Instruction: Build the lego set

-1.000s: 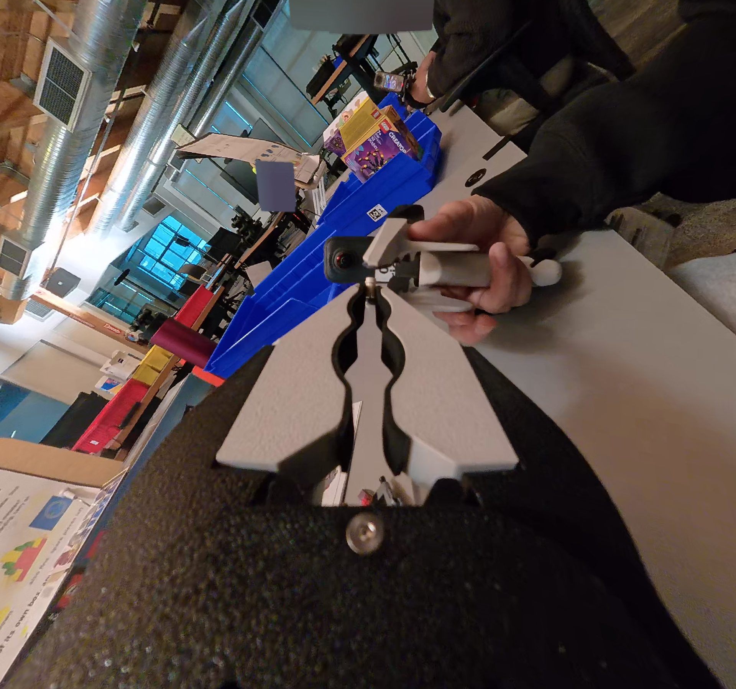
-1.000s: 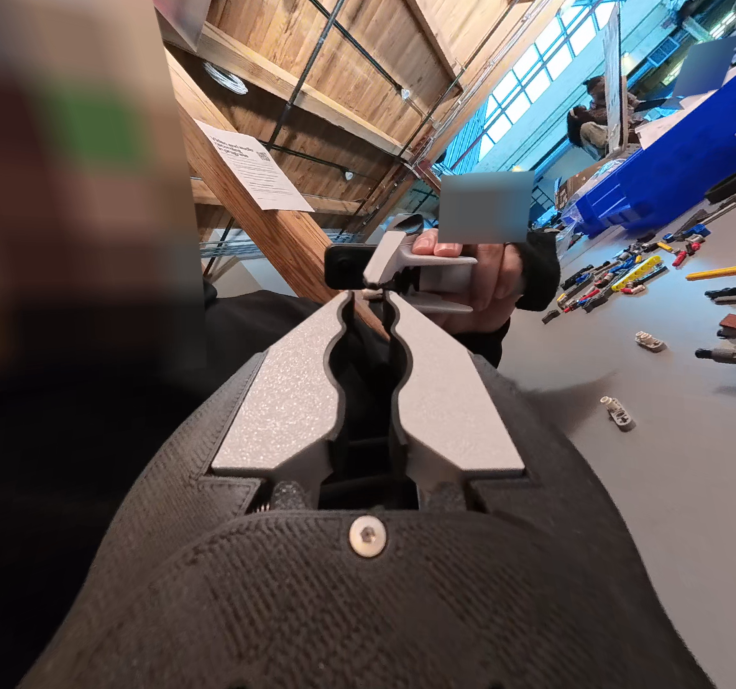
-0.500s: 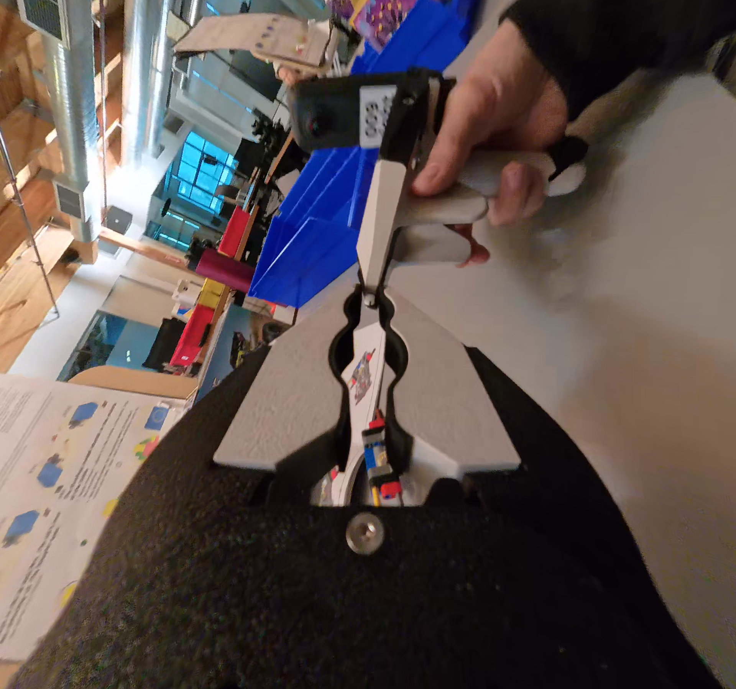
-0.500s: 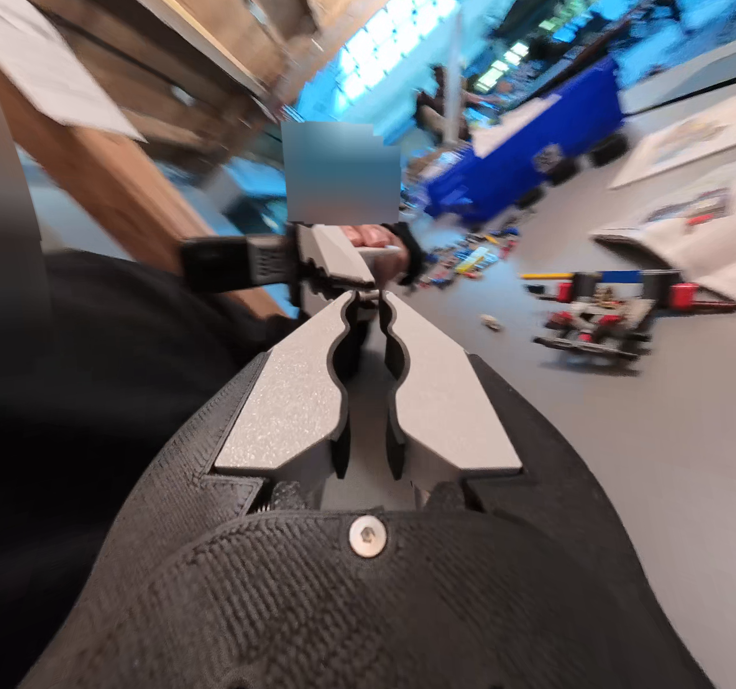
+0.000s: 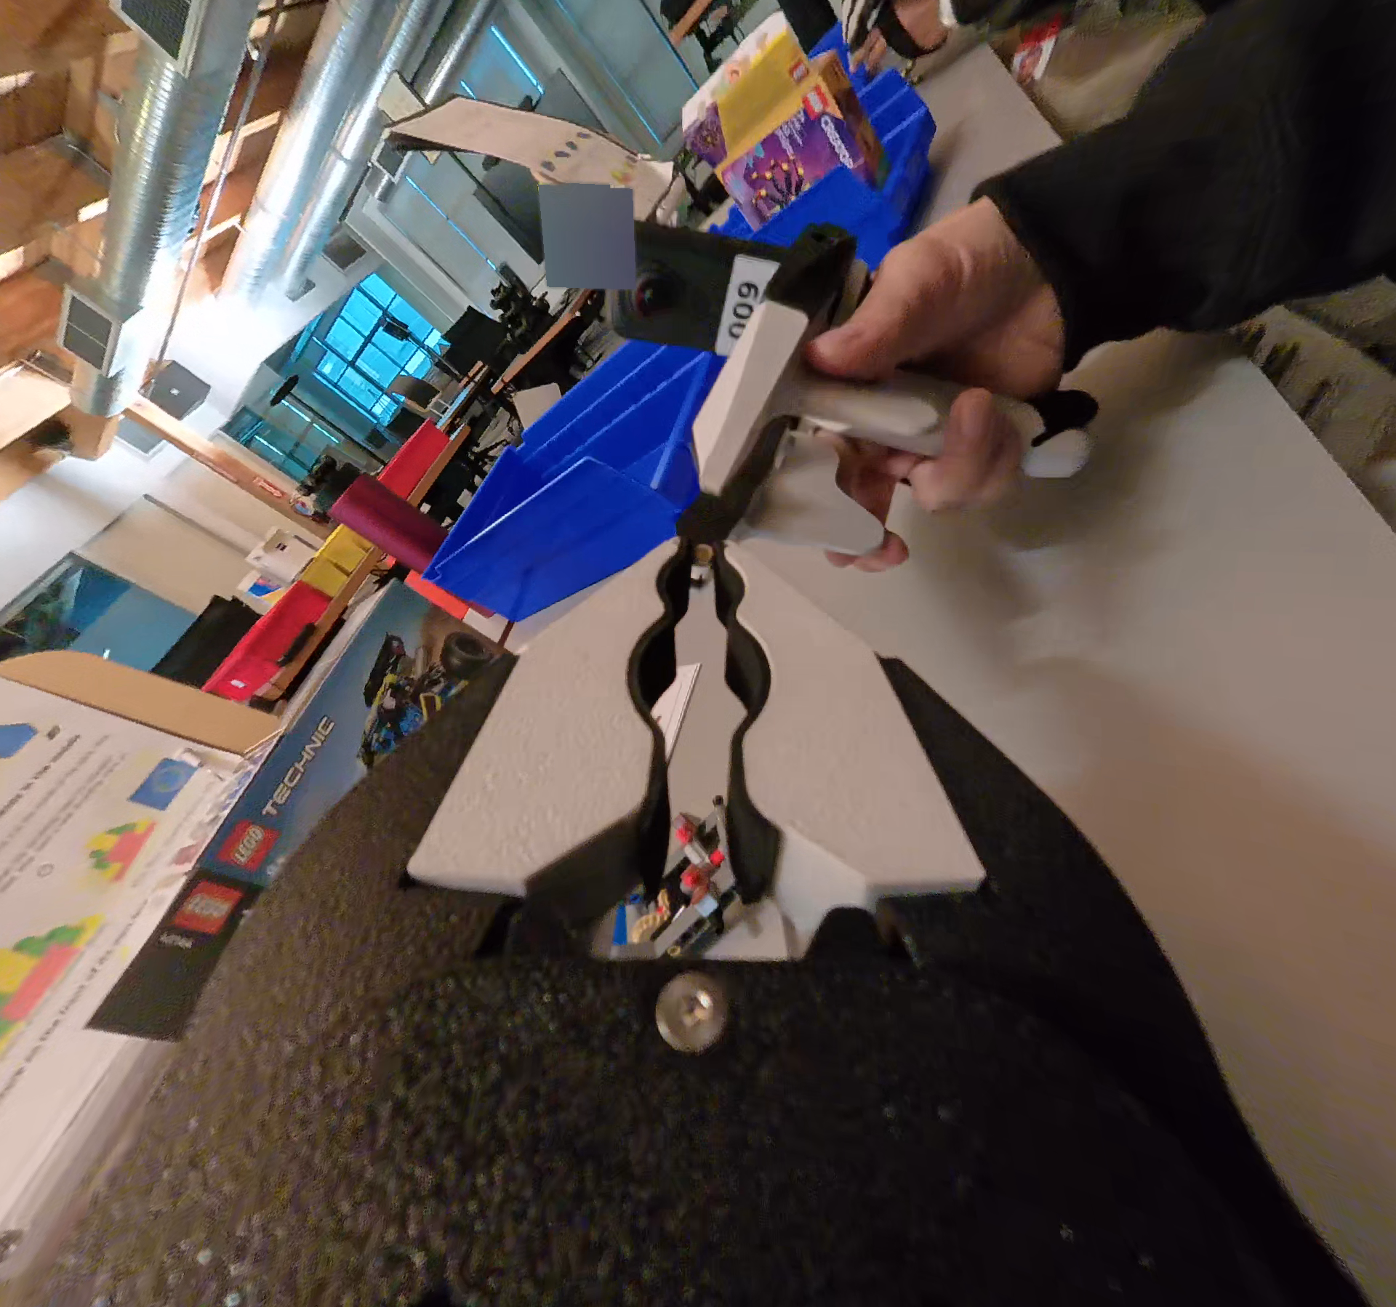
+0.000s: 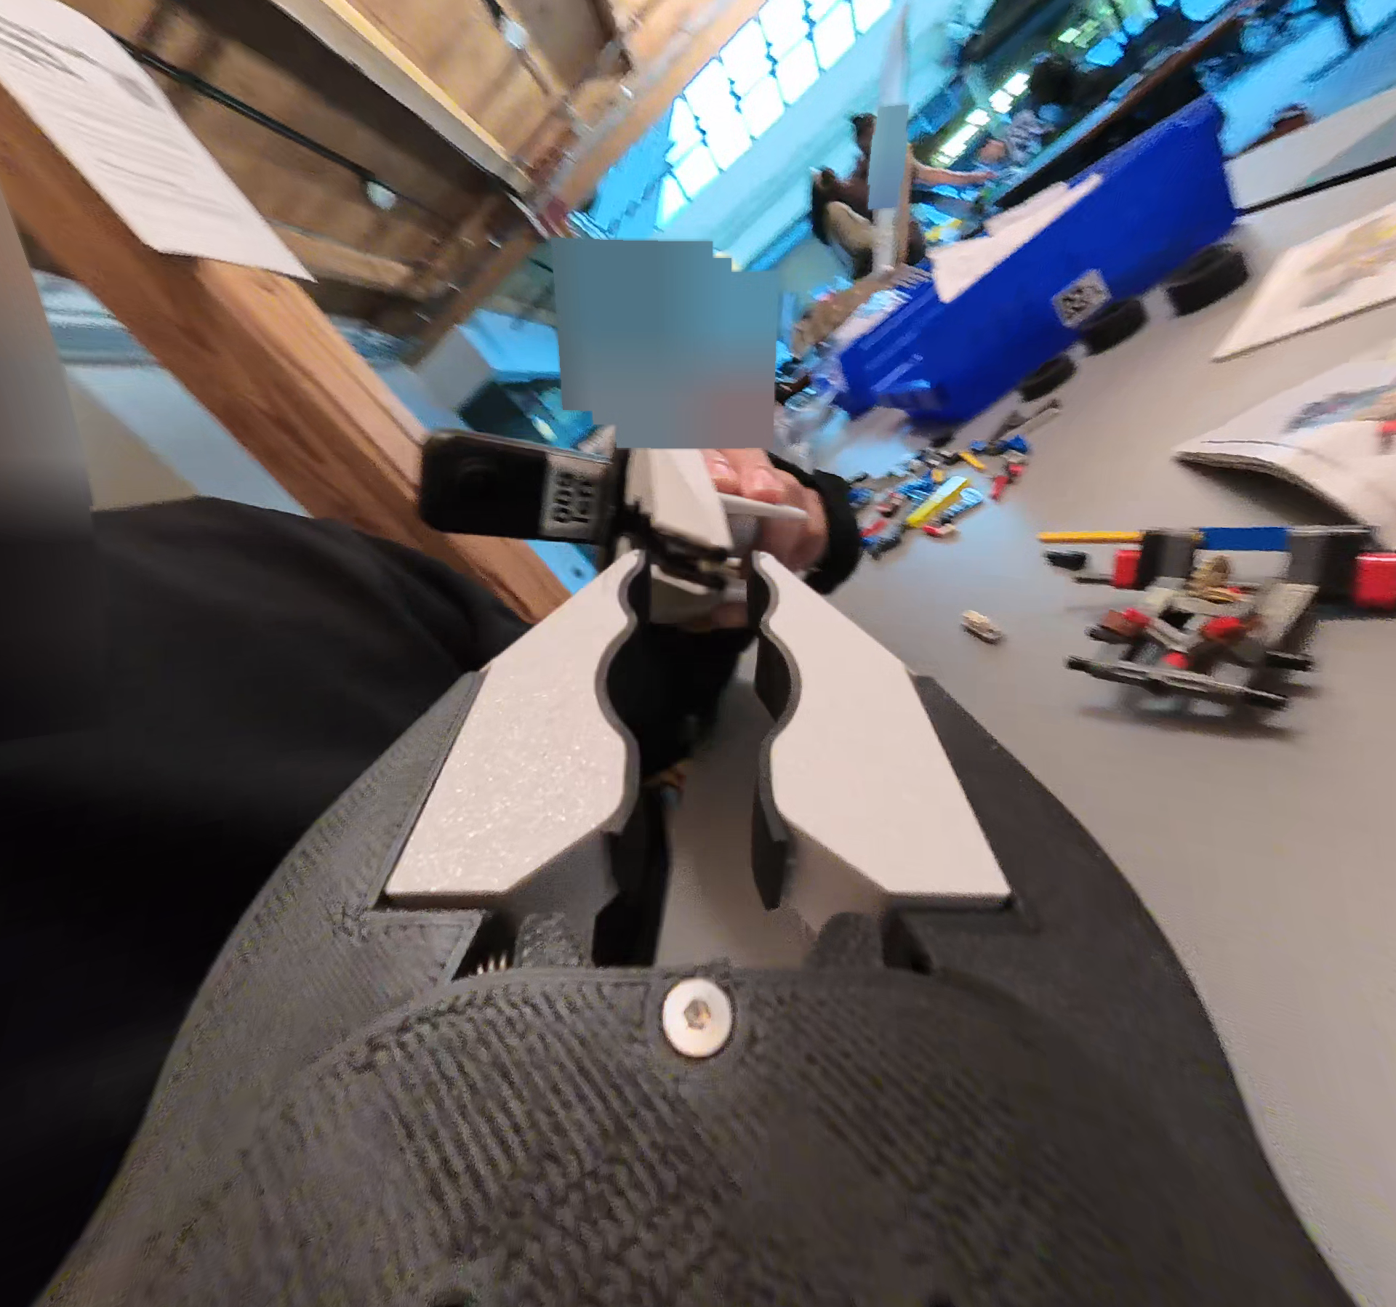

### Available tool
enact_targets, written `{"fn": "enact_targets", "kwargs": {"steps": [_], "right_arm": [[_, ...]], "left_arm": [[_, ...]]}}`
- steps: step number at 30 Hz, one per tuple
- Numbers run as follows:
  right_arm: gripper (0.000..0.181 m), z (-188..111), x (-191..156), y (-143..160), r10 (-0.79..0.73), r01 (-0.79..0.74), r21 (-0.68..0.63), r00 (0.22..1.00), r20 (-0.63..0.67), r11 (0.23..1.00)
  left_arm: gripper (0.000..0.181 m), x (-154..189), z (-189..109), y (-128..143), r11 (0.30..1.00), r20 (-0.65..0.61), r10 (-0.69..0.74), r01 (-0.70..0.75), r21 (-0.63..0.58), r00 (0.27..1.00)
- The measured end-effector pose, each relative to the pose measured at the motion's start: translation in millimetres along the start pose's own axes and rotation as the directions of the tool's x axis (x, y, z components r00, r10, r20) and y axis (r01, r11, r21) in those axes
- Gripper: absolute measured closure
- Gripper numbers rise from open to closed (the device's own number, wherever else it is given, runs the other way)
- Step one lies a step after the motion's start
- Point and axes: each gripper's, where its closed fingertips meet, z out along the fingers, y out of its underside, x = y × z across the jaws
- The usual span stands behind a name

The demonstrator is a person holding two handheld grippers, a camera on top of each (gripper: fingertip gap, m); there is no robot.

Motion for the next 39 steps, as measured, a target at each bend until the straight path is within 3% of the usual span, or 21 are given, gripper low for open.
{"fn": "enact_targets", "kwargs": {"steps": [10,16,23,39], "right_arm": [[0.170,-2.0,-15.2,-14.4,0.162,-0.186,0.113,0.968,0.190,0.976],[0.181,1.8,-33.8,-13.9,0.179,-0.217,0.096,0.936,0.304,0.971],[0.174,-1.5,-46.1,-16.3,0.212,-0.273,0.094,0.886,0.411,0.957],[0.170,4.8,-44.1,-10.2,0.265,-0.327,0.072,0.859,0.437,0.942]], "left_arm": [[0.178,-9.7,-13.0,-36.9,0.937,-0.072,-0.221,0.232,0.262,0.973],[0.178,-8.3,-14.0,-44.9,0.947,-0.083,-0.161,0.177,0.268,0.984],[0.178,-7.1,-16.7,-52.4,0.953,-0.088,-0.104,0.125,0.276,0.991],[0.178,-0.9,-19.6,-53.4,0.955,-0.120,-0.069,0.100,0.278,0.990]]}}
